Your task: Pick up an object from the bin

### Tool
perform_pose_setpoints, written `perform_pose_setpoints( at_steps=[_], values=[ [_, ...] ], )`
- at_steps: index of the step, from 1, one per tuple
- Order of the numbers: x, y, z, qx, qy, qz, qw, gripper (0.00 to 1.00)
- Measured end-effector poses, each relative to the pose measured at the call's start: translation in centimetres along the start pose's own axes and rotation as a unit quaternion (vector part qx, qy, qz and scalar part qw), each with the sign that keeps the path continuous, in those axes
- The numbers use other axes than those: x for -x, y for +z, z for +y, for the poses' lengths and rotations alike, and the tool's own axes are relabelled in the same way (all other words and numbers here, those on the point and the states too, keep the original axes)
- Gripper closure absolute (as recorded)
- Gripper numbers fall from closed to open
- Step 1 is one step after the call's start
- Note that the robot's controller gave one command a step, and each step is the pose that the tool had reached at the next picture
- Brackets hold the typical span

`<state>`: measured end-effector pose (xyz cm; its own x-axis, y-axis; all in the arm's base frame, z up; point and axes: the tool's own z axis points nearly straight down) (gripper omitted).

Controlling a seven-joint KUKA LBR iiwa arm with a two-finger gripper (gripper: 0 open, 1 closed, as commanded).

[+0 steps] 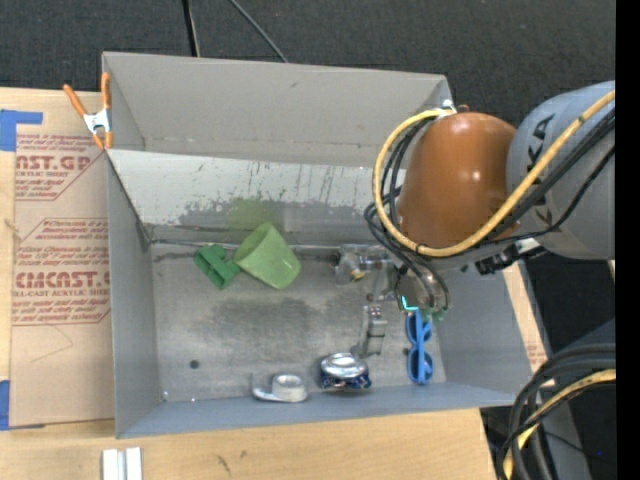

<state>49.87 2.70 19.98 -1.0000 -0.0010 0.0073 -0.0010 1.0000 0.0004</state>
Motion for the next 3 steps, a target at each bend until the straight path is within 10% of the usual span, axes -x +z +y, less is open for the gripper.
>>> perform_pose_setpoints(
  at_steps=[1,2,3],
  values=[
    [-1.4,13.0,-5.3,-0.001,-0.104,-0.0112,0.9945,0.0],
    [-1.7,12.9,-5.2,0.0,-0.105,-0.0044,0.9945,1.0],
    [0.3,-1.5,-7.2,-0.002,-0.113,-0.0082,0.9935,1.0]
  ],
)
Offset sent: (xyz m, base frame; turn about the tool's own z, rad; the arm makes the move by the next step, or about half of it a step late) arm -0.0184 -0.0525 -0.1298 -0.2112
